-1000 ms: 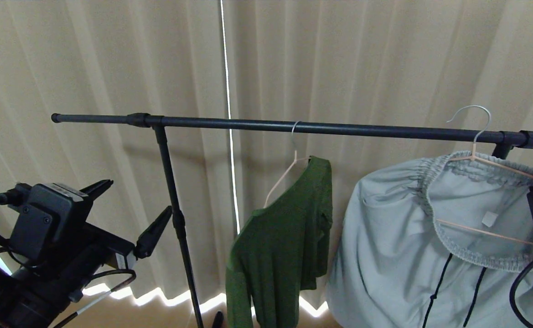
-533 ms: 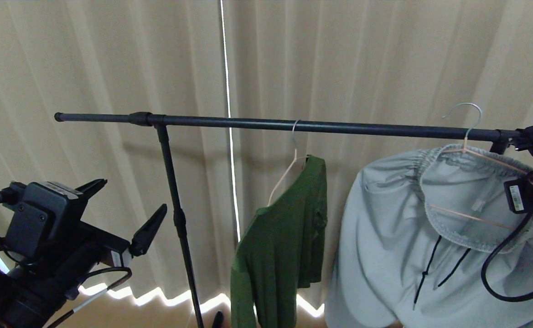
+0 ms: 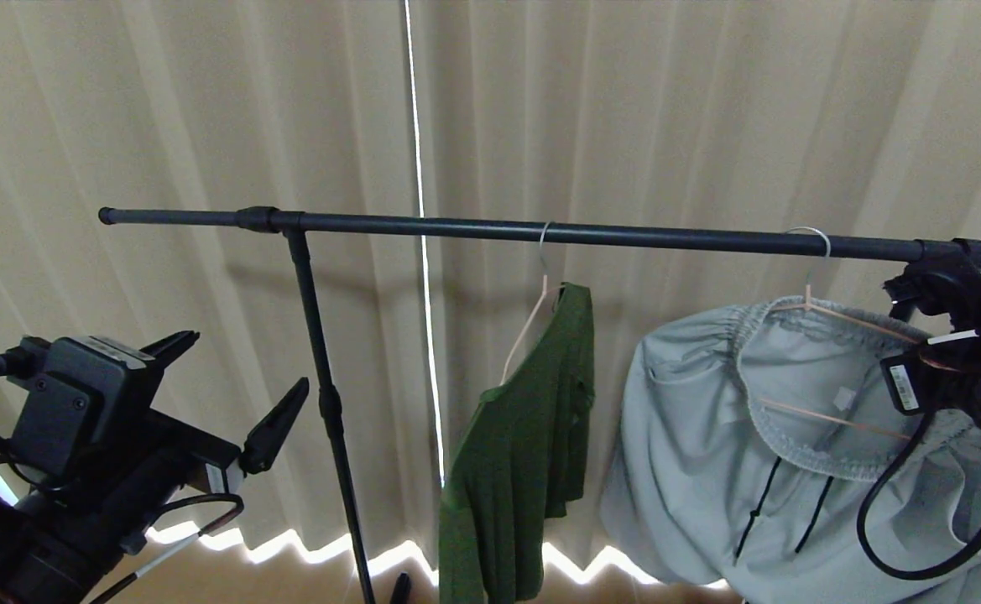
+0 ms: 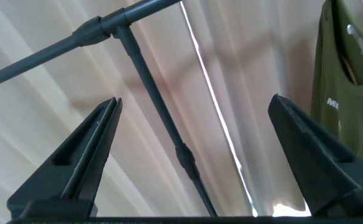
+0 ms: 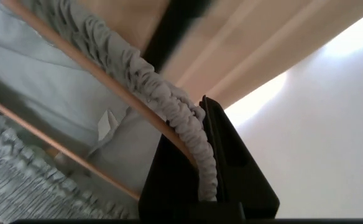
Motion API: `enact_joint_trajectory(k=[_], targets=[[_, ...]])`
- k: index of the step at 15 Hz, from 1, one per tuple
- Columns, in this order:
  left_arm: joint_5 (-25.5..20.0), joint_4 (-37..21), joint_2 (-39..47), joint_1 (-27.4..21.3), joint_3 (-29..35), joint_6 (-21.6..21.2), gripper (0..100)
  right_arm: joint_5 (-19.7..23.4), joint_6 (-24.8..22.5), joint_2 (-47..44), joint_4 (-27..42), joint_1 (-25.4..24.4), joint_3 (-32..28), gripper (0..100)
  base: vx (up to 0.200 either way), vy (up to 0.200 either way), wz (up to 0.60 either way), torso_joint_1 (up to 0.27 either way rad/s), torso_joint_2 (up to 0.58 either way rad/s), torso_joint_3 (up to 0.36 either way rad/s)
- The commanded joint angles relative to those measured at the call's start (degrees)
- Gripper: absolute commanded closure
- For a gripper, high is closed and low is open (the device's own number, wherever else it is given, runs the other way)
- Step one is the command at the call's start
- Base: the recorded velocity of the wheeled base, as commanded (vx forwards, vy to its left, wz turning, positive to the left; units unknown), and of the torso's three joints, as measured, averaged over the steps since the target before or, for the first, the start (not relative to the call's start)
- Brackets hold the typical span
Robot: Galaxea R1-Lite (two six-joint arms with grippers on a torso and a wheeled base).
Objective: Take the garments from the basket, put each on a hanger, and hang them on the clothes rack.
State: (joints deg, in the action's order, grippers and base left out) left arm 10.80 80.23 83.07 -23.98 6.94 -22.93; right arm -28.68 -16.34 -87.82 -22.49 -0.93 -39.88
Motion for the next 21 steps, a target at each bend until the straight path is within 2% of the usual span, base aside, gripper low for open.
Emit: enact_joint_trajectory(k=[1, 3, 4, 8, 10, 12, 13, 14, 15, 16, 18, 21], targets=[[0.01, 0.02, 0.34, -0.02, -0.08, -0.01, 0, 0.03, -0.01, 0.46, 0.08, -1.36, 1.12, 100, 0.0, 0.0, 0.0, 0.0, 0.0, 0.0], [0.01, -0.16, 0.61, -0.28, -0.34, -0.01, 0, -0.06, -0.1, 1.34, 0.43, -1.36, 1.82, 100, 0.0, 0.0, 0.0, 0.0, 0.0, 0.0], [0.01, -0.16, 1.13, -0.81, -0.52, -0.01, 0, -0.06, -0.1, 1.86, 0.17, -1.36, 2.35, 0, 0.0, 0.0, 0.0, 0.0, 0.0, 0.0], [0.19, 0.02, 1.04, -4.59, 0.45, 0.52, 0, 1.97, 0.95, 6.35, -0.54, -2.94, 7.36, 0, 0.0, 0.0, 0.0, 0.0, 0.0, 0.0], [0.54, -0.16, 1.92, -4.76, 0.89, 1.22, 0, 8.73, 2.62, 9.42, -3.7, -3.38, 11.22, 0, 0.0, 0.0, 0.0, 0.0, 0.0, 0.0], [1.24, -0.95, 2.45, -4.23, 2.03, 0.96, 0, 17.79, 2.71, 11.53, -8.09, -3.12, 14.74, 0, 0.0, 0.0, 0.0, 0.0, 0.0, 0.0], [2.82, -3.15, 2.36, -4.23, 3.35, 0.87, 0, 20.95, 3.06, 11.62, -10.64, -2.85, 16.23, 0, 0.0, 0.0, 0.0, 0.0, 0.0, 0.0], [4.05, -4.99, 2.28, -4.23, 4.58, 0.87, 0, 22.18, 3.59, 11.53, -12.23, -2.85, 17.02, 0, 0.0, 0.0, 0.0, 0.0, 0.0, 0.0], [7.66, -10.88, 1.92, -4.06, 9.24, 1.4, 0, 24.11, 5.7, 11.09, -16.88, -2.85, 19.05, 0, 0.0, 0.0, 0.0, 0.0, 0.0, 0.0], [9.06, -14.66, 1.57, -3.0, 12.31, 1.84, 0, 24.91, 6.32, 10.92, -18.99, -2.85, 19.84, 0, 0.0, 0.0, 0.0, 0.0, 0.0, 0.0], [9.33, -24.33, -1.24, -2.39, 16.18, 2.89, 0, 27.1, 6.49, 10.92, -21.81, -2.85, 21.42, 0, 0.0, 0.0, 0.0, 0.0, 0.0, 0.0], [9.41, -44.1, -8.8, -2.12, 19.34, 6.41, 0, 27.19, 6.14, 11.27, -22.42, -2.85, 22.12, 0, 0.0, 0.0, 0.0, 0.0, 0.0, 0.0]])
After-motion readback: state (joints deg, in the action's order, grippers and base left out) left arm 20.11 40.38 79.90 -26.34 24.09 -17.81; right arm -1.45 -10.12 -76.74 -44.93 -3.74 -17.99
